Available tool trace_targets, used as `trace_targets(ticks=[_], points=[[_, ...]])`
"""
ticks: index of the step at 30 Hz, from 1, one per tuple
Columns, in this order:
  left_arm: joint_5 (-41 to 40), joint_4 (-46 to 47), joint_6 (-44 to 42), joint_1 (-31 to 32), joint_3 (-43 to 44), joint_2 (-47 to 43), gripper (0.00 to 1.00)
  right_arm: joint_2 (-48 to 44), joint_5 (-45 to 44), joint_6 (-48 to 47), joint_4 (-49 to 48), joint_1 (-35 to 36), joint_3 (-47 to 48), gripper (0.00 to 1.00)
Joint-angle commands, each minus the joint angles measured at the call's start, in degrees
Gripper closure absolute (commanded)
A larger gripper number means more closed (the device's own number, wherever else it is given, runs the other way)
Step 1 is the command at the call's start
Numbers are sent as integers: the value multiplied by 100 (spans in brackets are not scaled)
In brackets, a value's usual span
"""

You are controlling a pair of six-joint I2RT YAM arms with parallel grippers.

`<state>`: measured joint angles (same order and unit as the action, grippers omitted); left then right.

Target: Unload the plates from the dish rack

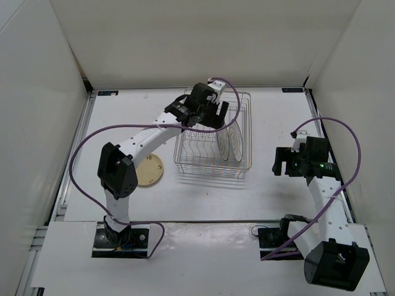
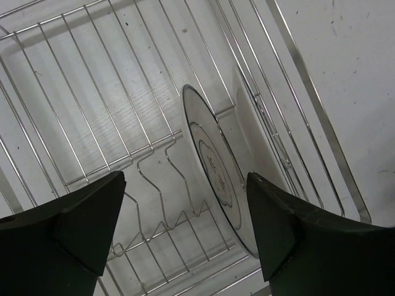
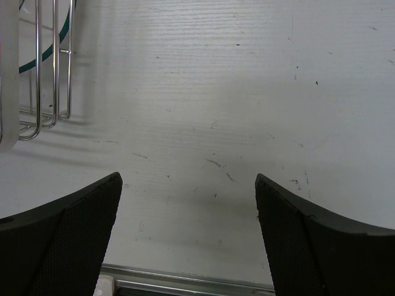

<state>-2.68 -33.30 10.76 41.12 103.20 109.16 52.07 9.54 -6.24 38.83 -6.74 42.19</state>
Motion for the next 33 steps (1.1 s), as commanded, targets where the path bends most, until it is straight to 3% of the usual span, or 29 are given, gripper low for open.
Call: trace_targets(ticks=[1,7,9,16,25,33], points=[[-259,-221,-127,88,297,-80,12,-75,-5,-62,-148,-11,-18,10],[-479,-493,-127,177,245,61,23,-101,66,-105,-148,-11,-18,10],[-610,-572,-84,282,306,140,33,-74,92,-114,-139,-11,-27,10],[-1515,-949,-171,791,910,588,34,-101,136,-132,-113,-11,-18,10],[-1780,-1319,57,897,1168,1045,39,-162,232,-202,-95,-2,-10,10],[-1920,-1285,66,942,1045,1081,59,-189,338,-237,-77,6,-1,10]])
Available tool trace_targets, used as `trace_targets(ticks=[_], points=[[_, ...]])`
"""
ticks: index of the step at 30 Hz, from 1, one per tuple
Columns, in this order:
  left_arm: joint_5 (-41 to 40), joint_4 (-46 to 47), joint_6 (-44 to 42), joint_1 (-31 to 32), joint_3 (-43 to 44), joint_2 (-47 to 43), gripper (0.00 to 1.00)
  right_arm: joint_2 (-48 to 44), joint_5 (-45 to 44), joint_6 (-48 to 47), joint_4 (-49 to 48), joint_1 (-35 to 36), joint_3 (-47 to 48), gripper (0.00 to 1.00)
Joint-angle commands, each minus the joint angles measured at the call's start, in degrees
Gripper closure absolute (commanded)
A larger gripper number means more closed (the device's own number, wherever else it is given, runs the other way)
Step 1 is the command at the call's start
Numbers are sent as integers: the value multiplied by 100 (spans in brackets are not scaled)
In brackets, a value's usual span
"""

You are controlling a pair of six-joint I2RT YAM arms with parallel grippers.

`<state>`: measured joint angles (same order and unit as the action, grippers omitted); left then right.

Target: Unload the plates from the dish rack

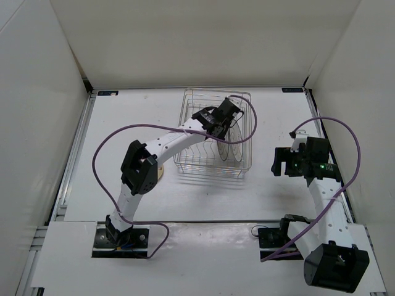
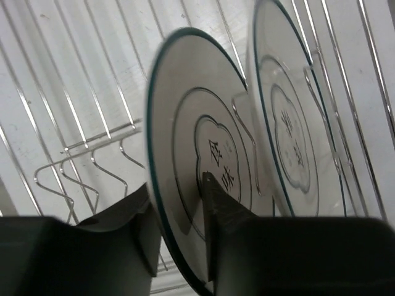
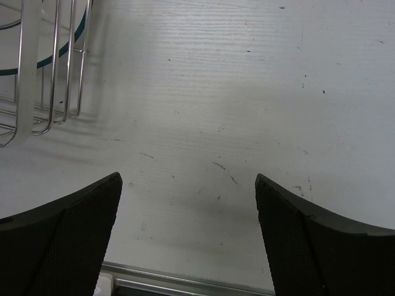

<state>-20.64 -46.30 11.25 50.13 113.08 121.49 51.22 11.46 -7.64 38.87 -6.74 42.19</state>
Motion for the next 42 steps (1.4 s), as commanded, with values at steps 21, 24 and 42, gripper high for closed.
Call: trace_targets(ticks=[21,24,42], points=[[-1380,1043,-851,761,215,-1258,72,-68,233,-141,-46,-2,-18,10],[-1731,1762,-1379,919,241,-1567,73,-60,225,-124,-47,15,-1,10],[-1785,860,-88,1131,-3254,-5776,84,-86,93,-62,-82,6,8,10]])
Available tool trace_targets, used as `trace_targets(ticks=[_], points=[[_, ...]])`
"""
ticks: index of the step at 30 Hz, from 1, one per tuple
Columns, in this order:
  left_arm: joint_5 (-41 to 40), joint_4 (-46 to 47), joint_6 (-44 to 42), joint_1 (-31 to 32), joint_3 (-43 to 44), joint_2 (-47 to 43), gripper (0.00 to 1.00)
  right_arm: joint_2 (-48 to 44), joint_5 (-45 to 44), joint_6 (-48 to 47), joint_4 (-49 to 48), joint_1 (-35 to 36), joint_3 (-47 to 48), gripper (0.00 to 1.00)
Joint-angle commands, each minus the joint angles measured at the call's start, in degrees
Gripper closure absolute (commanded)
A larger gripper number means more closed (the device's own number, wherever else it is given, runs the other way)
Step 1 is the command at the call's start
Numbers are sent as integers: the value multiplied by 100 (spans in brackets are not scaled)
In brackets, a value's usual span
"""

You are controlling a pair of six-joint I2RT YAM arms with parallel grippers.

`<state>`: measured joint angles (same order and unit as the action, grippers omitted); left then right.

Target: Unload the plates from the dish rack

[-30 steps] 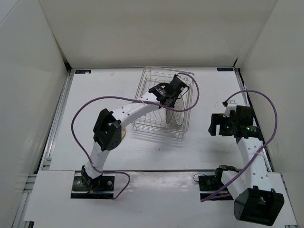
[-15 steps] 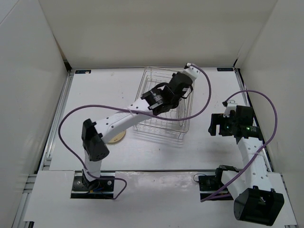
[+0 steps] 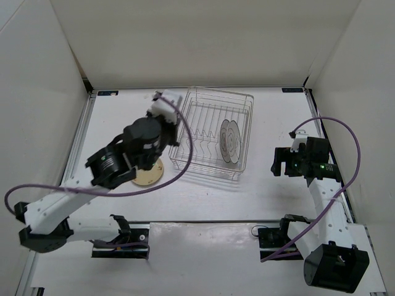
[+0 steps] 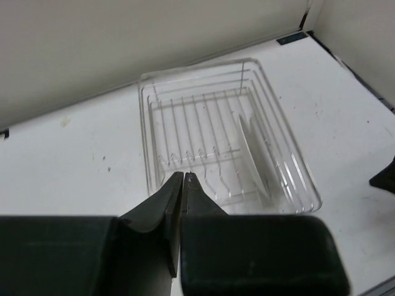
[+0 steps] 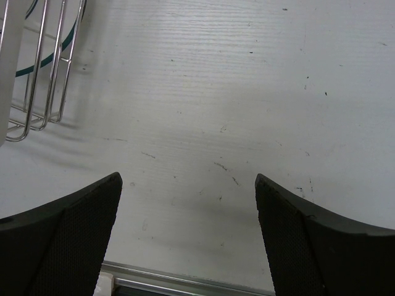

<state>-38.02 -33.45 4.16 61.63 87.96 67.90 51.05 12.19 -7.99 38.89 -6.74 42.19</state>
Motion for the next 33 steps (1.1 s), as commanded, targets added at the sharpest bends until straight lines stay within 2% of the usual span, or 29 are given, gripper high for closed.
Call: trace_targets(ticks=[1,4,6,7,10,13,14,15,18,24,33], points=[[-108,-434,638,-28,-1007,-513,84,-86,21,-36,-84,6,17,10],[-31,-566,630,-115,-1315,-717,84,-130,29,-62,-75,-2,17,10],[101,-321,480,-194,-1500,-490,78,-130,21,-71,-66,-11,-1,10],[502,-172,463,-290,-1519,-410,76,-139,-5,-71,-84,-11,-1,10],[1224,390,392,-660,-1441,231,64,-156,-14,-80,-75,-2,-18,10],[1875,488,523,-1116,-985,1031,54,-121,-32,-106,-66,-11,-36,10],[2147,471,550,-1196,-739,1172,48,-121,-49,-115,-66,-20,-27,10],[2254,549,568,-1397,-658,1538,37,-86,-50,-115,-66,-20,-36,10],[2562,1128,559,-1513,-535,1858,21,-86,-67,-115,-75,-11,-45,10],[2993,762,665,-1645,553,2842,21,-42,-76,-150,-66,-20,-36,10],[3090,673,717,-1645,722,3484,21,-60,-32,-150,-49,-20,-36,10]])
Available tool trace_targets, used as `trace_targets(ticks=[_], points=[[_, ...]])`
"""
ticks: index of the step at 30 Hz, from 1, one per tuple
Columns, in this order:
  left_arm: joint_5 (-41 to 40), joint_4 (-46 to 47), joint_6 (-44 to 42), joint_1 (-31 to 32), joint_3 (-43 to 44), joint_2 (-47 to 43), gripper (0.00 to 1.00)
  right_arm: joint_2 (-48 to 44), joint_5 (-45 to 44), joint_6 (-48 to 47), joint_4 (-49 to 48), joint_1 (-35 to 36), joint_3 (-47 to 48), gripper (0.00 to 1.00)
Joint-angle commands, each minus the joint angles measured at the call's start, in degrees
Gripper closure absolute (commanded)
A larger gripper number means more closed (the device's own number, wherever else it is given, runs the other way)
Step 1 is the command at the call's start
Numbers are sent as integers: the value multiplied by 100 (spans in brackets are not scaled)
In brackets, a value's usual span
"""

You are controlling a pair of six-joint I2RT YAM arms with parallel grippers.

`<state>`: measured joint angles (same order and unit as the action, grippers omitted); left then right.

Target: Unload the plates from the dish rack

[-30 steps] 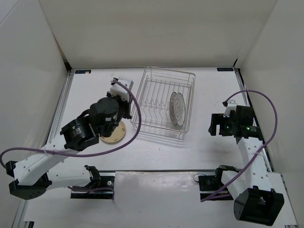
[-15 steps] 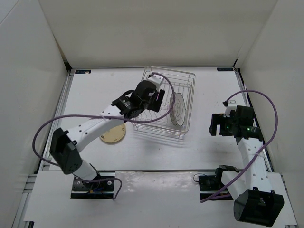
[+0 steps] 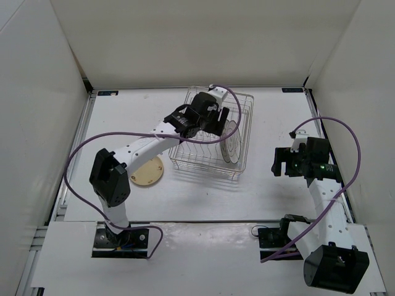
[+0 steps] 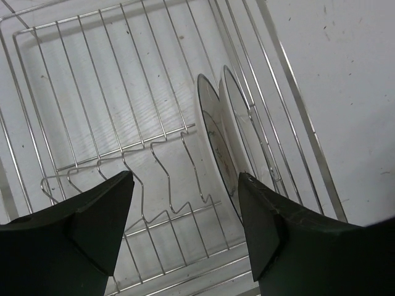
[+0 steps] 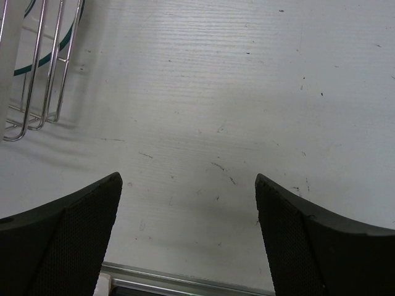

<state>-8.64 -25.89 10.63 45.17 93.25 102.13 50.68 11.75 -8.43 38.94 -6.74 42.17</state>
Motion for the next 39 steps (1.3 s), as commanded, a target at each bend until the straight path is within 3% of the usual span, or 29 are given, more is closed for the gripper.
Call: trace_targets(ticks=[1,12,23,31,39], points=[[144,-144,70,18,237,88,21,-23,12,-98,-53,-11,-25,10],[-84,-636,-70,255,605,667,26,-84,21,-107,-44,-11,-34,10],[-401,-1234,-105,590,1247,1309,40,-172,56,-124,-27,-11,-34,10],[-656,-1375,-79,669,1301,1363,69,-190,100,-133,0,-11,-34,10],[-858,-1375,-114,678,1371,1134,80,-190,126,-159,0,-11,-42,10]])
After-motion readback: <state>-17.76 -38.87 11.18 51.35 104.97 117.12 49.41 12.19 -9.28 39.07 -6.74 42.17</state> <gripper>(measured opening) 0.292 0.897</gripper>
